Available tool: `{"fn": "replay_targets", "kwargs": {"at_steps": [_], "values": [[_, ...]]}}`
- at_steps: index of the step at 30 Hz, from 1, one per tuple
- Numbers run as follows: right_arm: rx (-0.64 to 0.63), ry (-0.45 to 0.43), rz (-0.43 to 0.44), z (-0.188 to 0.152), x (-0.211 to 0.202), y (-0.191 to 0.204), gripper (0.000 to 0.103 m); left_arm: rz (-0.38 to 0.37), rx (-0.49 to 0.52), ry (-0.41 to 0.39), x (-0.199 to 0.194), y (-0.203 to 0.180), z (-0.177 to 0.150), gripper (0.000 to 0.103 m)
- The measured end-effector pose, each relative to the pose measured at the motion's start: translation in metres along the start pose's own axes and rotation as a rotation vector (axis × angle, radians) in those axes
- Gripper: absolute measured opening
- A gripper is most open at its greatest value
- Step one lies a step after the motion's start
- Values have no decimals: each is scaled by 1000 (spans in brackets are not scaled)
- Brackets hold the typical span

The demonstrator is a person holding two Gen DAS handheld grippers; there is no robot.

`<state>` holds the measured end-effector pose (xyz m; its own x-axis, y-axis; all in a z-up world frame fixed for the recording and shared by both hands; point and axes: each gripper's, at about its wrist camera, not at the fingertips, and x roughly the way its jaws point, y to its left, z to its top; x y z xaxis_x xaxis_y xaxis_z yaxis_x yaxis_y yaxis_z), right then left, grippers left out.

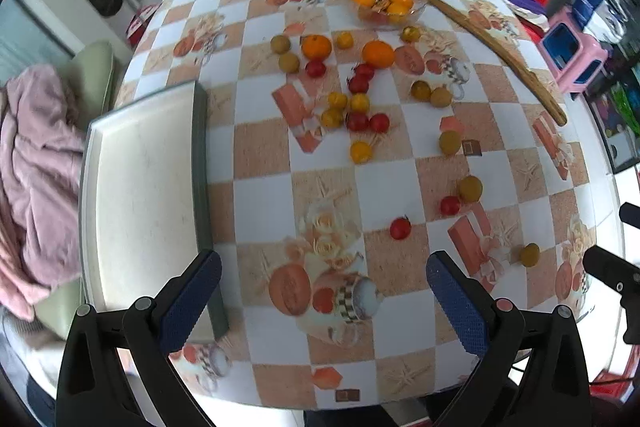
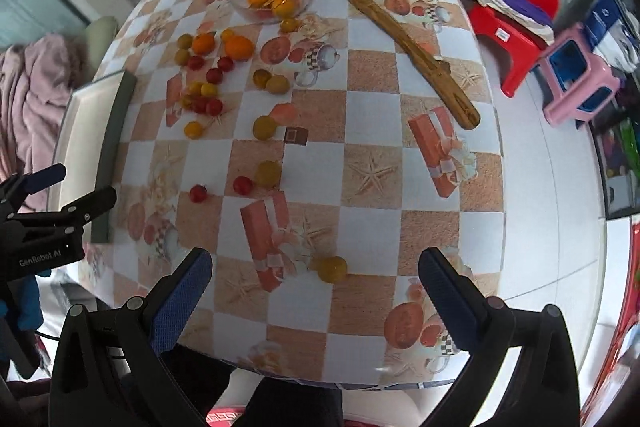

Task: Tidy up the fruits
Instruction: 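Move both tools over the scattered cherry tomatoes on the table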

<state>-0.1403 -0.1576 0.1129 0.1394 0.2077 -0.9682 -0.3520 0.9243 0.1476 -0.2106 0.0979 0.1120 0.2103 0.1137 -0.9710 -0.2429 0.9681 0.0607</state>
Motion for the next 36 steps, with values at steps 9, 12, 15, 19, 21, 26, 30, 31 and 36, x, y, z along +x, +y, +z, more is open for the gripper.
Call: {"fn": "replay_targets", "kwargs": {"at_steps": [9, 12, 15, 19, 21, 26, 30, 31, 36], "values": [[62, 39, 7, -23, 30, -7, 103, 4, 36, 37, 25, -11, -16, 103], [82, 45, 3, -31, 43, -8, 103, -6, 47, 35, 35, -12, -23, 103], [100, 46, -12, -36, 57, -8, 103, -6, 91, 24, 47, -18, -27, 103], [156, 23, -19, -40, 70, -13, 103, -7, 127, 0, 59, -24, -25, 103], [181, 21, -25, -41, 75, -16, 103, -18, 128, -9, 64, -27, -22, 103], [198, 6, -45, -44, 84, -16, 103, -38, 151, -59, 71, -36, -19, 103], [201, 1, -47, -45, 86, -16, 103, -56, 155, -58, 77, -39, -17, 103], [202, 1, -48, -44, 88, -15, 103, -57, 156, -57, 77, -39, -17, 103], [215, 3, -49, -46, 91, -18, 103, -56, 151, -56, 79, -38, -17, 103]]}}
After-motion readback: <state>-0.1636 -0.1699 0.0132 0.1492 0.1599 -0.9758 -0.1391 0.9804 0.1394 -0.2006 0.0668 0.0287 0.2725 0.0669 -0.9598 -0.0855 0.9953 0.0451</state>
